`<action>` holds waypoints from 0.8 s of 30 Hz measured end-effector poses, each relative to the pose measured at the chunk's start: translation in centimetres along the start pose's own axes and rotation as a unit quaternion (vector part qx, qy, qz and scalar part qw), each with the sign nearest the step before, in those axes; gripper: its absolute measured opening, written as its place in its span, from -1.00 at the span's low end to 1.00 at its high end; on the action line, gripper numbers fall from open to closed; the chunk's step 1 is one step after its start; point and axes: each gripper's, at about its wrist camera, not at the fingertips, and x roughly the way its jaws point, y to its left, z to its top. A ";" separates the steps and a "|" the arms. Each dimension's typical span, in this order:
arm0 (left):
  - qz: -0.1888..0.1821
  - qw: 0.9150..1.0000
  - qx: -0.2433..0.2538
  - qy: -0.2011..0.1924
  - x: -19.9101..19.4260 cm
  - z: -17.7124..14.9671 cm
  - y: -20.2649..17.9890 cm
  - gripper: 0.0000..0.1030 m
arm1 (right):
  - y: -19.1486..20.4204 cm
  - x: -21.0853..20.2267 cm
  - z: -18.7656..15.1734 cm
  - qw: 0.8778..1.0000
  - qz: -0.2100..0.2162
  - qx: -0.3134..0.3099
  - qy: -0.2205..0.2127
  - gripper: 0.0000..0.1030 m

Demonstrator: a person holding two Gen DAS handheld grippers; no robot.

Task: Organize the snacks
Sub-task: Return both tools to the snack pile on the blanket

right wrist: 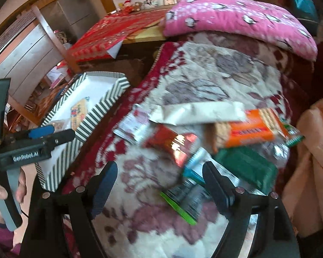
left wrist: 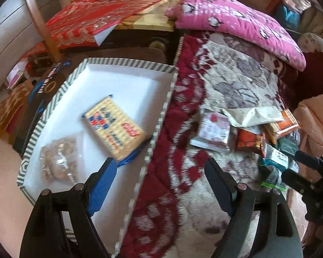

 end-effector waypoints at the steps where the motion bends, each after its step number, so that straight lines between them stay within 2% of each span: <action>1: -0.004 1.000 0.004 0.002 0.2 0.1 -0.5 0.61 | -0.4 -0.2 -0.3 1.000 -0.001 0.003 0.000 0.65; 11: -0.025 0.999 0.038 0.021 2.5 1.3 -4.3 0.61 | -3.1 -1.2 -2.2 1.000 -0.010 0.025 0.002 0.65; 20: -0.052 0.997 0.048 0.042 5.4 2.6 -6.0 0.61 | -4.4 -0.6 -2.7 0.999 -0.005 0.037 0.010 0.66; 24: -0.065 0.995 0.053 0.058 7.0 3.2 -6.4 0.61 | -4.4 -0.7 -2.3 0.999 0.002 0.037 -0.002 0.66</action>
